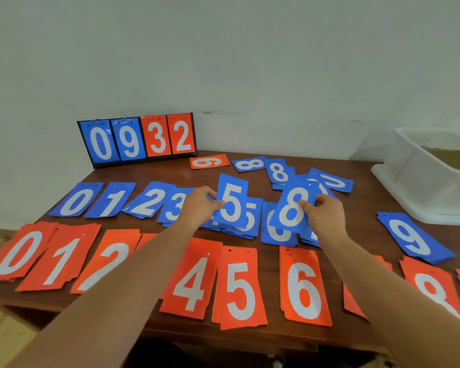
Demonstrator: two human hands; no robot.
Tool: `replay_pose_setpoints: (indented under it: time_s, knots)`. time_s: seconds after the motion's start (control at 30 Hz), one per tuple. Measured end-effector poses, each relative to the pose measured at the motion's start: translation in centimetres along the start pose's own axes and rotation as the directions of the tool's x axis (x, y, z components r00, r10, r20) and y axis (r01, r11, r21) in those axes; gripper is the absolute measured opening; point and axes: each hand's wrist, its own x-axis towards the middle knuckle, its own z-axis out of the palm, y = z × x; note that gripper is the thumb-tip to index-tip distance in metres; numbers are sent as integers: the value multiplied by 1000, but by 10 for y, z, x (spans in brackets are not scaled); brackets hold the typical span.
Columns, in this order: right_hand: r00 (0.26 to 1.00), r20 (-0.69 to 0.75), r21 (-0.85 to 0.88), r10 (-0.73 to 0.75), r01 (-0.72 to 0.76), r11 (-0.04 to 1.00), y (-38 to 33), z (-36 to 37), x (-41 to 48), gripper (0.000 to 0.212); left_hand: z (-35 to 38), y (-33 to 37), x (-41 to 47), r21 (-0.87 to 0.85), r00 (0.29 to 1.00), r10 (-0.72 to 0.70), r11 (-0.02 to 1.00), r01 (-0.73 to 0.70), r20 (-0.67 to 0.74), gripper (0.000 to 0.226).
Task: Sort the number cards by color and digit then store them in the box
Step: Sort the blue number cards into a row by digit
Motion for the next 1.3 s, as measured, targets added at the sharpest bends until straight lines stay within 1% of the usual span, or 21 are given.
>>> replay_pose_setpoints:
  time_s: [0.13, 0.23, 0.3, 0.37, 0.4, 0.43, 0.47, 0.5, 0.53, 0.57, 0.6, 0.63, 0.67, 0.77, 0.87, 0.93, 1.0, 1.07, 1.13, 1.2, 1.3]
  knots:
    - [1000, 25, -37, 18, -17, 999, 2, -2, 2, 26, 31, 8, 7, 185, 1000, -6, 983, 1, 28, 21]
    - [999, 50, -36, 13, -11, 999, 3, -3, -2, 24, 42, 6, 9, 388, 998, -18, 922, -7, 59, 33]
    - [997, 75, -4, -3, 3, 1000, 3, -3, -5, 19, 46, 6, 7, 489, 1000, -7, 872, -8, 29, 46]
    - [994, 111, 42, -7, 2, 999, 3, -3, -8, 17, 48, 11, 2, 503, 997, 59, 864, -29, -44, 50]
    - [991, 135, 78, -6, -4, 997, 1, -3, -10, 17, 49, 16, -2, 451, 993, 92, 891, -51, -70, 45]
    - [987, 159, 111, -4, -14, 994, -1, -4, -11, 18, 49, 24, -6, 344, 992, 110, 936, -82, -64, 38]
    - [983, 184, 130, 0, -24, 991, -3, -4, -12, 19, 50, 33, -10, 175, 996, 87, 981, -83, -15, 33]
    - [978, 207, 138, 2, -31, 990, -4, -5, -14, 19, 52, 44, -17, -37, 997, 28, 999, -26, 78, 32]
    - [974, 225, 143, 2, -35, 989, -5, -5, -16, 20, 53, 54, -24, -218, 981, -33, 973, 75, 193, 29]
    - [971, 237, 151, -1, -36, 988, -6, -7, -18, 22, 57, 62, -31, -314, 958, -59, 937, 150, 282, 22]
    - [971, 238, 153, 0, -38, 988, -5, -9, -19, 24, 62, 67, -35, -329, 946, -39, 932, 150, 322, 14]
    - [974, 228, 153, 5, -41, 987, -4, -11, -19, 25, 69, 71, -39, -309, 947, -6, 945, 110, 321, 7]
    - [978, 209, 148, 15, -47, 988, -3, -16, -19, 25, 77, 73, -42, -301, 950, 21, 950, 79, 313, 8]
    - [989, 138, 101, 57, -72, 992, 6, -32, -14, 18, 100, 86, -50, -393, 955, 70, 918, 51, 287, 19]
    - [997, 47, 48, 57, -59, 997, 20, -56, -3, 19, 123, 104, -54, -416, 940, 120, 909, 25, 318, 19]
    - [996, -70, 23, 46, -44, 999, 29, -80, 9, 13, 135, 111, -51, -359, 938, 164, 932, -46, 305, 19]
    - [977, -205, -16, 52, -57, 998, 38, -106, 24, 9, 145, 112, -44, -113, 926, 261, 965, -239, 273, 19]
    - [956, -285, -65, 68, -91, 994, 49, -127, 40, 8, 152, 112, -40, 141, 880, 350, 901, -410, 321, 26]
    - [950, -297, -109, 97, -135, 985, 60, -140, 54, 13, 159, 112, -38, 265, 825, 373, 820, -507, 424, 42]
    - [952, -280, -131, 124, -165, 977, 68, -143, 64, 15, 165, 112, -38, 326, 777, 362, 755, -568, 515, 55]
    - [966, -210, -188, 150, -190, 964, 74, -133, 74, 11, 175, 112, -35, 385, 734, 350, 677, -628, 582, 59]
